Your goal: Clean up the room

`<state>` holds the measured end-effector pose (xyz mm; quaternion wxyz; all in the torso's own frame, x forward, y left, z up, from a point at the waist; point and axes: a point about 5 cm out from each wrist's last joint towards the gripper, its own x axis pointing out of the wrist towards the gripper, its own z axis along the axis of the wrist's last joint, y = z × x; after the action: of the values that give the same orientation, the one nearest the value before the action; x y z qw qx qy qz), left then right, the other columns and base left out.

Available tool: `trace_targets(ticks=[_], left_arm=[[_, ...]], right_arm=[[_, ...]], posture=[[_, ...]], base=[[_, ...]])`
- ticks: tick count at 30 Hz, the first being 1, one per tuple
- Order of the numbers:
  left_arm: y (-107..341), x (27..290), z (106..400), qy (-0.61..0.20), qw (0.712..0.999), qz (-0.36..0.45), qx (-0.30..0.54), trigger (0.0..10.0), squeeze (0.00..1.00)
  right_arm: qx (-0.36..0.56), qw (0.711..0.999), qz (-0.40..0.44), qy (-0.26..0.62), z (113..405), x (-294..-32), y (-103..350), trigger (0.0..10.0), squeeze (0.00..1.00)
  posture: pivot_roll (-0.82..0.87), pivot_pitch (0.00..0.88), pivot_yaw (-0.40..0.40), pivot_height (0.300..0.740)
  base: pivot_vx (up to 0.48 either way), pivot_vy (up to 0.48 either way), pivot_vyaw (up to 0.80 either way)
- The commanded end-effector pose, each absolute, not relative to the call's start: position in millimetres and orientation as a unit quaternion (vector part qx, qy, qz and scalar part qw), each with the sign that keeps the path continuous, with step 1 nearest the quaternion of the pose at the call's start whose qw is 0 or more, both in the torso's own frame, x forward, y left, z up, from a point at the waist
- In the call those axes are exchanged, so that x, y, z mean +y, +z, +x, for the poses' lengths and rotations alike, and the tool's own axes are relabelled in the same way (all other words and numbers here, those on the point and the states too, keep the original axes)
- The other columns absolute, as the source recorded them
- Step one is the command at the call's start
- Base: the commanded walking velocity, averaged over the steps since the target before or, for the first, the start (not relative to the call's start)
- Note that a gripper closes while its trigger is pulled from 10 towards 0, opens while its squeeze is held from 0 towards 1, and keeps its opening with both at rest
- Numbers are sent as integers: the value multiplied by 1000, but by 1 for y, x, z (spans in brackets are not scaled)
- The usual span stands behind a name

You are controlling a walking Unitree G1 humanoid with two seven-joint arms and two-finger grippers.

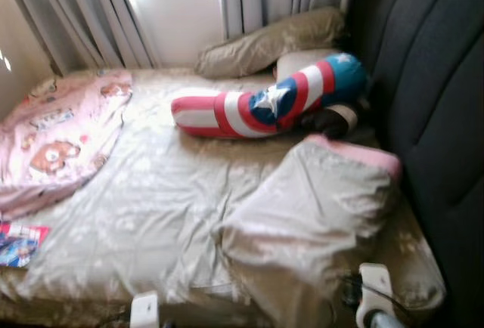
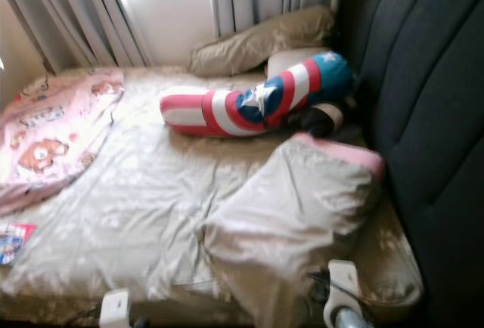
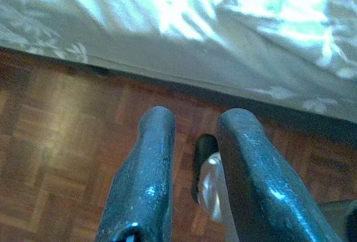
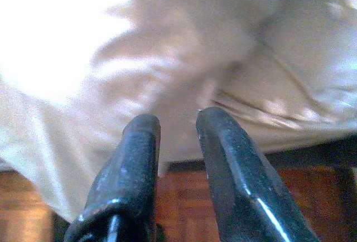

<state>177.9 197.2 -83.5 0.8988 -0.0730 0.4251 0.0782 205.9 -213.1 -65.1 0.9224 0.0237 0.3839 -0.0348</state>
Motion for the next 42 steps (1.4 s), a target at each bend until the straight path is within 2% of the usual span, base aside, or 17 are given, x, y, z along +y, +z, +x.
trace_targets(ticks=[1, 9, 14, 21, 30, 35, 42], left_arm=[[-80, 197, 184, 74, 906, -70, 412, 10000, 0], [-68, 202, 205, 71, 918, -69, 383, 10000, 0], [-69, 201, 205, 71, 917, -73, 387, 10000, 0], [-69, 201, 204, 72, 916, -75, 388, 10000, 0], [-69, 206, 202, 72, 915, -73, 389, 10000, 0], [-71, 203, 201, 70, 915, -73, 391, 10000, 0], [-69, 202, 203, 65, 918, -69, 384, 10000, 0]], right_arm=[[379, 924, 36, -45, 201, -217, -66, 10000, 0], [371, 926, 45, -47, 201, -216, -66, 10000, 0], [375, 924, 51, -55, 200, -217, -67, 10000, 0], [376, 923, 51, -59, 199, -218, -67, 10000, 0], [373, 924, 52, -57, 199, -218, -67, 10000, 0], [375, 924, 53, -58, 198, -217, -68, 10000, 0], [373, 924, 58, -64, 198, -217, -68, 10000, 0]], posture=[[-41, 0, 73, 740], [-42, 0, 80, 740], [-46, 0, 82, 740], [-42, 0, 77, 740], [-43, 0, 78, 740], [-44, 0, 81, 740], [-44, 0, 84, 740]], base=[[0, 0, 0], [0, 0, 0], [0, 0, 0], [0, 383, 0], [0, 0, 0], [0, 412, 0], [0, 0, 0]])
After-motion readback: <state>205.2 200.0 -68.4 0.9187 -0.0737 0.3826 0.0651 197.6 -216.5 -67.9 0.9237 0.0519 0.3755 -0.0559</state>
